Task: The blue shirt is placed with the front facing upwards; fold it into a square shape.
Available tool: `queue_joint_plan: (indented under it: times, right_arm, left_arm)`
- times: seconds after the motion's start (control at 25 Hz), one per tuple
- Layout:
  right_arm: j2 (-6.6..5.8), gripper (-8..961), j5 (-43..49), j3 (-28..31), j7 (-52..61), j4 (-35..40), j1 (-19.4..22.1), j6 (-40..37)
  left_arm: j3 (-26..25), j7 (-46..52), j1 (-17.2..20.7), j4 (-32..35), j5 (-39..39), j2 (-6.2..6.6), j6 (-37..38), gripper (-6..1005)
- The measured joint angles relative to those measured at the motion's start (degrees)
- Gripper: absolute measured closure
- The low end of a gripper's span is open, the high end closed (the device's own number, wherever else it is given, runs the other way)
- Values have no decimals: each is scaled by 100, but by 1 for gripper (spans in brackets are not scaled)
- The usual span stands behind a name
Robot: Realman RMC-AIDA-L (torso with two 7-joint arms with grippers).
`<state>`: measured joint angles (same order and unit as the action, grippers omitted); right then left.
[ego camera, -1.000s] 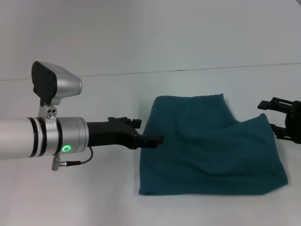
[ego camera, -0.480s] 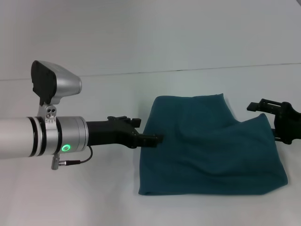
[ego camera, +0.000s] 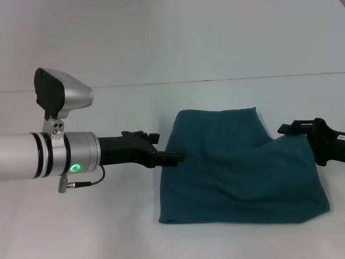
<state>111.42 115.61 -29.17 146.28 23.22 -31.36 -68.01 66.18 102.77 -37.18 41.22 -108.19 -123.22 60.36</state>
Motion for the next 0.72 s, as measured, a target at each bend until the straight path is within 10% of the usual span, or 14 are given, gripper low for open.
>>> queue_joint_plan:
  times: [0.56, 0.72]
  right_arm:
    - [67, 906, -14, 10, -351, 90, -44, -26]
    - [111, 915, -23, 14, -365, 313, 18, -82]
  left_arm:
    - [0, -4, -10, -23, 0, 0, -44, 86]
    - [0, -2, -1, -28, 0, -3, -44, 86]
